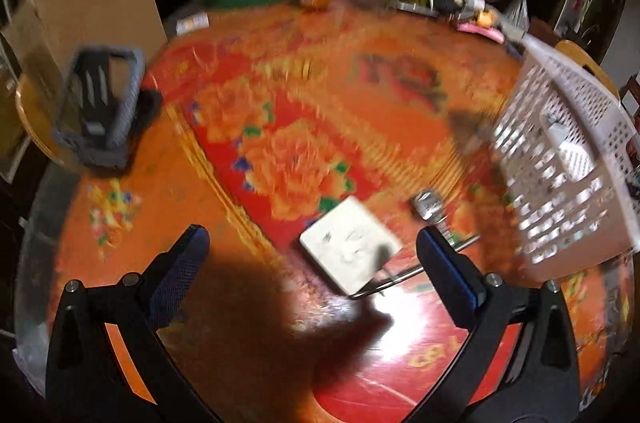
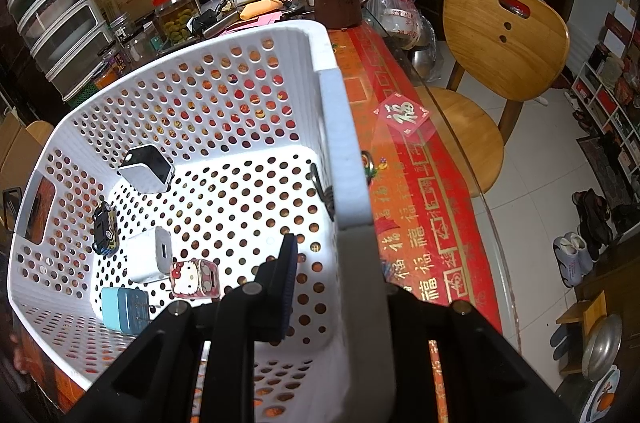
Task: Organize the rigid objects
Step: 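Grasp the white plug charger with prongs using the left tool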
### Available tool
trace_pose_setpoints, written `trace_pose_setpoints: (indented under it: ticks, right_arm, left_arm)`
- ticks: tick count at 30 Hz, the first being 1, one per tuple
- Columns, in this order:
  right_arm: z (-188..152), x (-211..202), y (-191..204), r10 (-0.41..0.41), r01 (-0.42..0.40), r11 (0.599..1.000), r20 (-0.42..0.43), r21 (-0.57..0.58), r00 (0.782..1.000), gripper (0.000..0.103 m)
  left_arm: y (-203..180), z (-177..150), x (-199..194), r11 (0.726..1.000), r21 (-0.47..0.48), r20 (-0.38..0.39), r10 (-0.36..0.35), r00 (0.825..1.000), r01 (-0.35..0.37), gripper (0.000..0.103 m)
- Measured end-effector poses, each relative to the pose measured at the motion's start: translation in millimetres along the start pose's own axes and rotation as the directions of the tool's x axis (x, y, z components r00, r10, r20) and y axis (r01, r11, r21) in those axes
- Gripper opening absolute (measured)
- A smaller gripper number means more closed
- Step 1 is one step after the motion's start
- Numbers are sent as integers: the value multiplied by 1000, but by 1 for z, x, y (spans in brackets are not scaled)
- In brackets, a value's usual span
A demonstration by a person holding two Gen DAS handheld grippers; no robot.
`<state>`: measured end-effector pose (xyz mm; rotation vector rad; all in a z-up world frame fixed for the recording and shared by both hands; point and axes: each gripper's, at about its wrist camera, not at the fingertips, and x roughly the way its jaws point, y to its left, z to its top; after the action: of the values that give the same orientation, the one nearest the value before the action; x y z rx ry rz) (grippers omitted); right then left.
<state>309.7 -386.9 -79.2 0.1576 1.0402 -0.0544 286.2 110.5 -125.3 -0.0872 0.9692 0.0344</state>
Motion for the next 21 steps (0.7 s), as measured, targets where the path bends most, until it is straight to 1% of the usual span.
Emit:
trace_pose_setpoints:
  ticks: [3, 6, 8, 13, 14, 15, 17, 21]
  right_arm:
    - [1, 0, 0, -5, 5, 1000, -3, -4, 1000, 22]
    - [2, -1, 0, -11, 11, 1000, -3, -7, 1000, 22]
    - [2, 0, -1, -14, 14, 1000, -5, -8, 1000, 22]
    - [3, 0, 0, -23, 23, 1000, -6, -13, 1000, 22]
    - [3, 0, 0, -25, 25, 1000, -6, -14, 1000, 22]
    - [2, 0, -1, -26, 26, 1000, -6, -14, 1000, 22]
    - [3, 0, 0, -29, 28, 999, -6, -16, 1000, 22]
    - [3, 0, -1, -29, 29, 999, -6, -17, 1000, 22]
  left_arm:
    - [-3, -8, 19, 1000, 15, -31, -15, 999, 15, 102]
    - [-13, -13, 31, 999, 35, -51, -14, 999, 16, 102]
    - [-18, -14, 38, 999, 32, -59, -14, 998, 16, 102]
    - [-19, -13, 46, 1000, 2, -39, 2, 999, -2, 100]
    - [-18, -13, 46, 1000, 7, -33, 16, 999, -15, 93]
    - [-18, -14, 44, 1000, 15, -18, 25, 1000, -24, 81]
    - [-20, -12, 38, 1000, 25, 3, 16, 1000, -16, 61]
    - [-16, -14, 35, 1000, 5, 24, 5, 1000, -5, 61]
